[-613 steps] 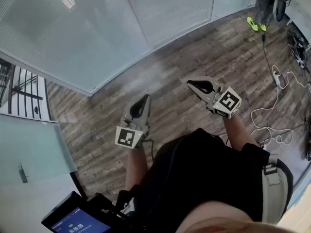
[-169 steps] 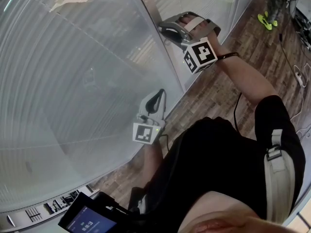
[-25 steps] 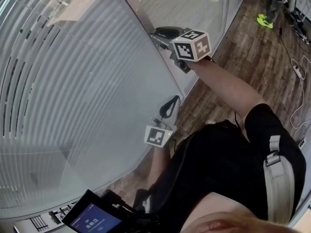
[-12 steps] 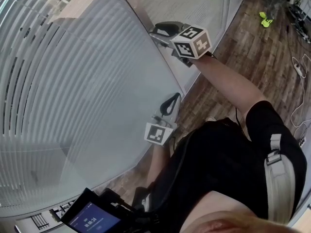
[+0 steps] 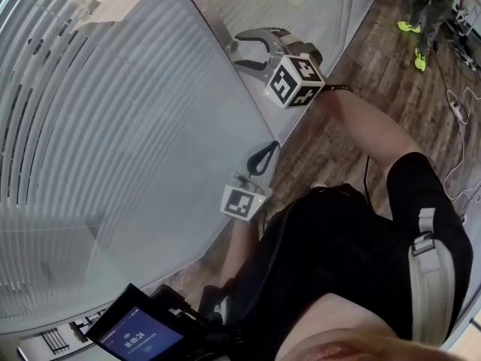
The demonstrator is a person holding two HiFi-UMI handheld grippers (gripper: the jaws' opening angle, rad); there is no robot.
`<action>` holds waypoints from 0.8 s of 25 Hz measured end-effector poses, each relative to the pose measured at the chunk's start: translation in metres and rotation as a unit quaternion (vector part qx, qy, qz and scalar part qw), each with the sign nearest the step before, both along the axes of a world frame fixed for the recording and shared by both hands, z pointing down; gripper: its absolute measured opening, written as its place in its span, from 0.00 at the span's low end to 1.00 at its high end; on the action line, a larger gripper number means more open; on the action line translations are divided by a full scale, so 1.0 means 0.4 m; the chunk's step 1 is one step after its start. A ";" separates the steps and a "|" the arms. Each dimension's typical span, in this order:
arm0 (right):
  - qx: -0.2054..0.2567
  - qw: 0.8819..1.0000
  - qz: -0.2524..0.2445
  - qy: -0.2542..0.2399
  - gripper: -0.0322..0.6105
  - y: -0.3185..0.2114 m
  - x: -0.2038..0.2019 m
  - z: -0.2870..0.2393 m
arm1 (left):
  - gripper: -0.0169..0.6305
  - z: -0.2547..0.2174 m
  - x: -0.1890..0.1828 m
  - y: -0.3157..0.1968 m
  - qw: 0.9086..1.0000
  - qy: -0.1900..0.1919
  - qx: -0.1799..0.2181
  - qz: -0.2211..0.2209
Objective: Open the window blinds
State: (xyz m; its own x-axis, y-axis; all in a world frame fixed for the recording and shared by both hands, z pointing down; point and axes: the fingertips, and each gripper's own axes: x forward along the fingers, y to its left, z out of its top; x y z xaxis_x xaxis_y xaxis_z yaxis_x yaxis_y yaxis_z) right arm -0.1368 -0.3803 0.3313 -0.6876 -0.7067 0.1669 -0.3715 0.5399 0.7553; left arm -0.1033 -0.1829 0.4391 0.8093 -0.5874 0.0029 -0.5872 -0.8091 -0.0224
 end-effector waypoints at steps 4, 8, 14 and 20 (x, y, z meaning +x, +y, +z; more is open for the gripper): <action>0.080 0.992 0.001 0.100 0.44 -0.005 -0.014 0.016 | 0.03 -0.008 0.012 0.006 1.000 -0.001 0.009 0.003; 0.140 0.975 0.004 0.175 0.43 -0.022 -0.031 0.034 | 0.03 -0.024 0.011 0.001 1.000 0.001 0.015 0.003; 0.164 0.964 0.007 0.209 0.31 -0.053 -0.050 0.053 | 0.03 -0.017 -0.019 -0.003 1.000 0.003 0.008 -0.015; 0.156 0.966 0.010 0.206 0.25 -0.060 -0.056 0.049 | 0.03 -0.014 -0.036 -0.007 1.000 0.001 0.009 -0.025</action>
